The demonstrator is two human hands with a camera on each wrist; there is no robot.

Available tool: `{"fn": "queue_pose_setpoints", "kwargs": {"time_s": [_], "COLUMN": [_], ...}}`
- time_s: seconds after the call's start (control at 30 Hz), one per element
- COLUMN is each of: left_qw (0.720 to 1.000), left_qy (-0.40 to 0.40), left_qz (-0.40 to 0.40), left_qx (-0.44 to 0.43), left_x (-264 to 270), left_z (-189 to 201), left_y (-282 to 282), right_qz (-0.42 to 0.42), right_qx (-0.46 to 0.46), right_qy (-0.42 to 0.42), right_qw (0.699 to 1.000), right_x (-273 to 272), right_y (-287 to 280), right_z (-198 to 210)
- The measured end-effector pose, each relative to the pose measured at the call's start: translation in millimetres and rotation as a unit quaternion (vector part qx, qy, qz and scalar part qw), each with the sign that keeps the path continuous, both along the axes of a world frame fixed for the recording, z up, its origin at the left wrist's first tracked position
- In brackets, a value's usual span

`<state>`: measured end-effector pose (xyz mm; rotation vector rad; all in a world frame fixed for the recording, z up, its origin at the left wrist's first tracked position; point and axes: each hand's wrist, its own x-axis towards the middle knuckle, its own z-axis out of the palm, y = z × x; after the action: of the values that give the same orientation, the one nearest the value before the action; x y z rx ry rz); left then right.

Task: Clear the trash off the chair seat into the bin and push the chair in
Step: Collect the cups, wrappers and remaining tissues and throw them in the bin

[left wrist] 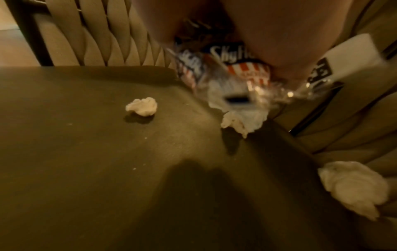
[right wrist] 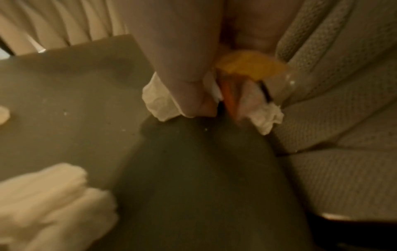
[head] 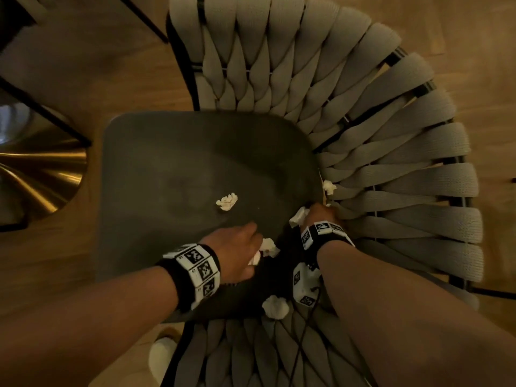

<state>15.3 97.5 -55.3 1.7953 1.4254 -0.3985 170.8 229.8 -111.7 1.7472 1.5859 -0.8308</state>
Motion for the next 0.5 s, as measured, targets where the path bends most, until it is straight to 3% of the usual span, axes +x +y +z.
{"fn": "queue_pose_setpoints", "kwargs": {"time_s": [0.27,0.37,0.5], "left_qw": [0.994,0.993,0.997], "left_qy": [-0.064,-0.055,-0.053], "left_qz": [-0.056,-0.098,-0.054], "left_qx": [-0.066,-0.029,-0.002], "left_x": [30.4,31.7,16.5], "left_z": [-34.4,-43.2,-37.4], "left_y": [12.4,14.5,8.3], "right_qz": [0.049,0.046,0.056], "right_qx": [0.039,0.052,0.042], "right_qy": [0.04,0.045,0.06], "right_qw": [0.997,0.997,0.996], "right_x": [-3.1,-6.2,-11.7], "right_y": [10.1,15.2,17.4], "right_z": [20.3,34.0,39.4]}}
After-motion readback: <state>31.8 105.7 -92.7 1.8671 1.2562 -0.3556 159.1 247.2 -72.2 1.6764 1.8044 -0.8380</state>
